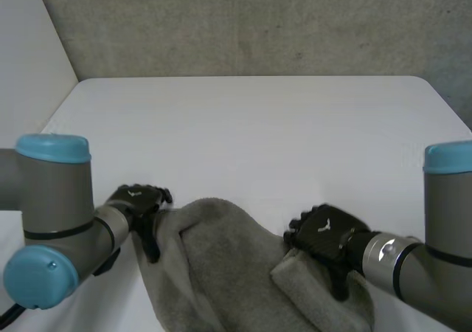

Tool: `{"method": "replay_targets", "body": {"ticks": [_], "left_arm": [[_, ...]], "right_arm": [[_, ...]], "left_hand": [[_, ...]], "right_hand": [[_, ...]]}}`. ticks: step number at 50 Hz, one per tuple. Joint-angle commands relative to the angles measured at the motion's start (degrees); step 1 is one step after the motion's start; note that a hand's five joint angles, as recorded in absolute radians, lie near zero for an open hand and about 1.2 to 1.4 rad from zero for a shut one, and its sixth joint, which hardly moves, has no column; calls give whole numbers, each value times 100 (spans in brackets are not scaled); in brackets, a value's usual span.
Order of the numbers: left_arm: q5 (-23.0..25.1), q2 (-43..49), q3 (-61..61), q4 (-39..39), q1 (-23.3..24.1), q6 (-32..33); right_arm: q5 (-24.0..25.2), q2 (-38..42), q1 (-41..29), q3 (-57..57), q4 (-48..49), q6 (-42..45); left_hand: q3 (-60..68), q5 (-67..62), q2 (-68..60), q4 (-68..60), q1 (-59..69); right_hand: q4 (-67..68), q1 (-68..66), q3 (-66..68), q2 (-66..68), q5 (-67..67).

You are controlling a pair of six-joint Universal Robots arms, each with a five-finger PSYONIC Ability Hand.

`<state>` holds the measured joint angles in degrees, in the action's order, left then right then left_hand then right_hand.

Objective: Fold the towel.

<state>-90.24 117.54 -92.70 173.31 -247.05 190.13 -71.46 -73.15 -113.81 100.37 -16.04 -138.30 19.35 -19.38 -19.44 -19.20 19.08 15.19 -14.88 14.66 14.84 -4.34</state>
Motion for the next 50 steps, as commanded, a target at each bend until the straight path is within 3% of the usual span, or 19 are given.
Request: {"method": "replay_targets", "body": {"ticks": [1,2,3,4,5,12,14,15,16,17,18,19,22,31,40,45,50], "left_arm": [[209,173,50,-52,254,-11],[287,147,120,-52,306,-20],[340,103,173,-43,307,-20],[340,102,173,-43,307,-20],[349,68,277,-17,307,15],[94,14,1720,97,272,42],[-342,-64,2708,587,149,-20],[-345,-65,2713,590,149,-20],[-667,-160,3079,999,18,-20],[-670,-161,3082,1003,17,-20],[-984,-283,3335,1420,-70,-46],[-1265,-424,3459,1834,-132,-55],[-1505,-687,3443,2520,-150,-29],[-1400,-1023,2326,3112,-89,42],[-600,-733,507,3226,-62,42],[-407,-329,-344,3384,-62,59],[-407,-144,-627,3411,-80,112]], "right_arm": [[10,266,-10,-43,-22,-13],[10,266,-9,-44,-22,-13],[27,257,-1,-140,-22,-74],[27,257,-1,-140,-22,-74],[36,249,-1,-410,-13,-127],[27,161,-9,-1881,479,-567],[-16,-5,-1,-2450,1746,-1082],[-17,-6,-1,-2452,1753,-1085],[-69,-206,34,-2504,2685,-1442],[-148,-365,52,-2470,3460,-1724],[-149,-367,52,-2470,3467,-1727],[-262,-488,52,-2435,4172,-1962],[-525,-595,70,-2382,4784,-2227],[-501,-385,70,-2127,3953,-2070],[-342,134,-27,-1503,3415,-1665],[-429,756,-27,-976,3345,-1175],[-456,1206,16,-678,3196,-525]], "left_hand": [[2569,-1565,-2560,-2584,2595],[5333,-4330,-5324,-5348,5359],[6058,-5055,-6049,-6073,6084],[6065,-5062,-6056,-6080,6092],[6065,-5062,-6056,-6080,6092],[6065,-5062,-6056,-6080,6092],[6065,-5062,-6056,-6080,6092],[6065,-5062,-6056,-6080,6092],[6065,-5062,-6056,-6080,6092],[6065,-5062,-6056,-6080,6092],[6065,-5062,-6056,-6080,6092],[6065,-5062,-6056,-6080,6092],[6065,-5062,-6056,-6080,6092],[6065,-5062,-6056,-6080,6092],[6065,-5062,-6056,-6080,6092],[6065,-5062,-6056,-6080,6092],[6065,-5062,-6056,-6080,6092]], "right_hand": [[3459,-3490,3512,3494,-3544],[3476,-3507,3529,3511,-3561],[5075,-5106,5128,5110,-5160],[5091,-5122,5144,5126,-5176],[6467,-6498,6520,6502,-6552],[6481,-6512,6534,6516,-6566],[6481,-6512,6534,6516,-6566],[6481,-6512,6534,6516,-6566],[6481,-6512,6534,6516,-6566],[6481,-6512,6534,6516,-6566],[6481,-6512,6534,6516,-6566],[6481,-6512,6534,6516,-6566],[6481,-6512,6534,6516,-6566],[6481,-6512,6534,6516,-6566],[6481,-6512,6534,6516,-6566],[4925,-4957,4979,4961,-5010],[4455,-4487,4509,4491,-4540]]}}
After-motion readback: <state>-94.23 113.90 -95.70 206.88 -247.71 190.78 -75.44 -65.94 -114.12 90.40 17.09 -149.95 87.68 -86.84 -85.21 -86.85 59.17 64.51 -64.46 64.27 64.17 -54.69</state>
